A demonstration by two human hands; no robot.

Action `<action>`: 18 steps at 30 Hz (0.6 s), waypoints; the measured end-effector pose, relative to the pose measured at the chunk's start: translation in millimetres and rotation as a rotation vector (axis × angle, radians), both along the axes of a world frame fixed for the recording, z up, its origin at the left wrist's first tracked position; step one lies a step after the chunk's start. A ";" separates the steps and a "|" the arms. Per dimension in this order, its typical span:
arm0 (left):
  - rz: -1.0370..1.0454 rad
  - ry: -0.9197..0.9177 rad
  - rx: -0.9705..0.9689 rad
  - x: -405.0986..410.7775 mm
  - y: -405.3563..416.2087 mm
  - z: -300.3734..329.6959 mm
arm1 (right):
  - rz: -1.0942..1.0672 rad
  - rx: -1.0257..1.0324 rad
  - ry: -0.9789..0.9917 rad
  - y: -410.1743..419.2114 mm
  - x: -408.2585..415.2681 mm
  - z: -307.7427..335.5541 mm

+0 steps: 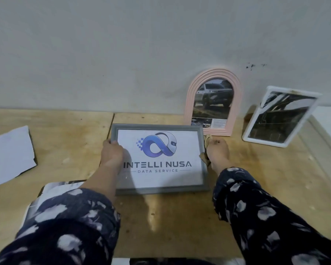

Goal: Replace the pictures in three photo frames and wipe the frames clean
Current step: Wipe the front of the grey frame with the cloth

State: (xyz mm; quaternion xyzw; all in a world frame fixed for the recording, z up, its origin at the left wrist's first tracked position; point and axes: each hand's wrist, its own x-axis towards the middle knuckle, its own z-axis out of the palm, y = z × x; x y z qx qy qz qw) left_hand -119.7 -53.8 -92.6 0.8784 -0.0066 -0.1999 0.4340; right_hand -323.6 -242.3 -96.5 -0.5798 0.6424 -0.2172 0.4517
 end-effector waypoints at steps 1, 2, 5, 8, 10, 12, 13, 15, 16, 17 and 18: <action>0.034 -0.009 -0.014 10.9 8.4 2.3 | 0.021 -0.009 -0.028 2.6 13.7 4.6; 0.075 -0.026 -0.033 21.5 17.9 5.3 | 0.051 -0.013 -0.048 6.1 27.7 8.4; 0.185 -0.129 -0.084 52.4 51.1 21.9 | 0.191 -0.028 -0.072 22.6 67.7 12.9; 0.263 -0.233 -0.134 79.7 77.8 46.3 | 0.299 -0.041 -0.075 45.5 96.6 12.4; 0.324 -0.292 -0.173 98.2 91.3 63.6 | 0.365 -0.051 -0.053 60.3 115.9 9.8; 0.382 -0.344 -0.212 115.3 102.7 79.2 | 0.447 -0.068 -0.039 76.0 136.8 10.5; 0.407 -0.371 -0.225 124.7 109.7 86.8 | 0.481 -0.076 -0.050 84.5 148.9 11.2; 0.436 -0.418 -0.236 140.3 120.4 98.0 | 0.526 -0.101 -0.066 97.8 166.4 11.1; 0.444 -0.438 -0.234 146.4 125.1 101.5 | 0.558 -0.124 -0.053 103.3 171.1 9.8; 0.455 -0.453 -0.228 153.9 131.9 103.8 | 0.608 -0.142 -0.033 108.6 176.1 6.5; 0.465 -0.463 -0.222 159.4 137.4 105.0 | 0.669 -0.152 -0.003 112.5 178.0 1.3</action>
